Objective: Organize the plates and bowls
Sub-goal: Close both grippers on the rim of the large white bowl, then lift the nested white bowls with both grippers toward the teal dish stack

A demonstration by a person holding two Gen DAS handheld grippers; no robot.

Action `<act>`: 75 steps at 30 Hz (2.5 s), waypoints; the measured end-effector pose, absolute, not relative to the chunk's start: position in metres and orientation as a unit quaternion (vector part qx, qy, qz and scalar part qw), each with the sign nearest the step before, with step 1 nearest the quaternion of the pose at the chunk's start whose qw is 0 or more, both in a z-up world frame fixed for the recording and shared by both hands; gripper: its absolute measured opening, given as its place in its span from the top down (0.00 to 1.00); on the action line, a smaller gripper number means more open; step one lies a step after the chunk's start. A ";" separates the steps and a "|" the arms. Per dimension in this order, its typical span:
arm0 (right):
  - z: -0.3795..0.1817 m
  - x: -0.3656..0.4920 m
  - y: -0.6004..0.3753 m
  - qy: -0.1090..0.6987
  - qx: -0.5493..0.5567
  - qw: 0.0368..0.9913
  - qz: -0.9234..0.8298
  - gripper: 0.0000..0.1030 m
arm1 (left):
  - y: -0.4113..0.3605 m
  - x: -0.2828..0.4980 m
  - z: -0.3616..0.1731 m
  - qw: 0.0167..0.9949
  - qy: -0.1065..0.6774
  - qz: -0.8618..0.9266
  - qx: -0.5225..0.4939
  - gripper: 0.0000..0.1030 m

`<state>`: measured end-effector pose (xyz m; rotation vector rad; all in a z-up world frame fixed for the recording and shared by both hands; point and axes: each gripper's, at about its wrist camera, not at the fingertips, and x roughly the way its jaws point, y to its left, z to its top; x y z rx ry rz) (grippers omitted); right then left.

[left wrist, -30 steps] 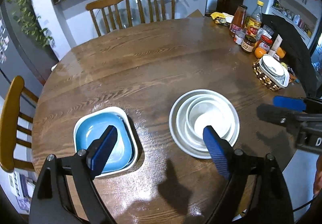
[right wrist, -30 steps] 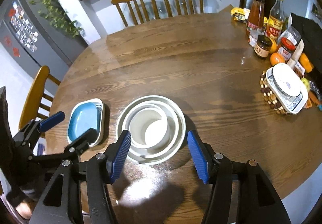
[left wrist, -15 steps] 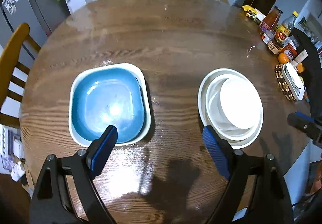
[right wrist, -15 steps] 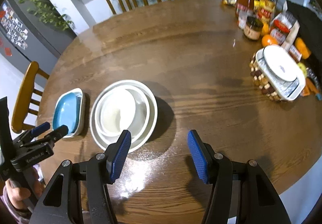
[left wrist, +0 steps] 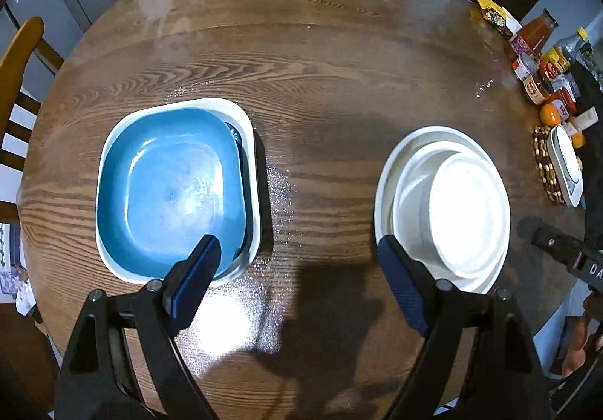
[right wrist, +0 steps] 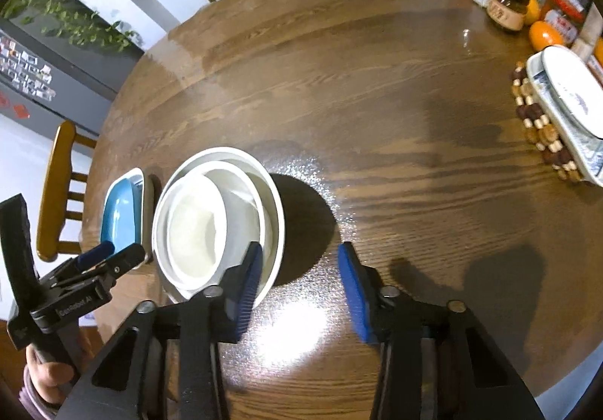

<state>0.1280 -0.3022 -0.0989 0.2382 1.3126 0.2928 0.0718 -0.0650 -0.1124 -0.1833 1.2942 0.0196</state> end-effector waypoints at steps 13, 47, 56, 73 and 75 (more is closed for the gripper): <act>-0.111 0.139 -0.295 0.631 0.078 0.761 0.124 0.67 | -0.061 0.092 -0.118 0.773 0.628 0.003 -0.091 0.21; -0.124 0.146 -0.290 0.647 0.116 0.740 0.145 0.90 | -0.096 0.100 -0.130 0.777 0.623 -0.056 -0.079 0.76; -0.122 0.142 -0.283 0.637 0.110 0.751 0.135 0.91 | -0.109 0.100 -0.131 0.790 0.605 -0.064 -0.078 0.99; -0.111 0.135 -0.277 0.620 0.110 0.767 0.123 0.91 | -0.109 0.089 -0.114 0.817 0.572 -0.053 -0.050 1.00; -0.108 0.134 -0.277 0.617 0.111 0.770 0.122 0.91 | -0.109 0.089 -0.111 0.820 0.568 -0.054 -0.048 0.99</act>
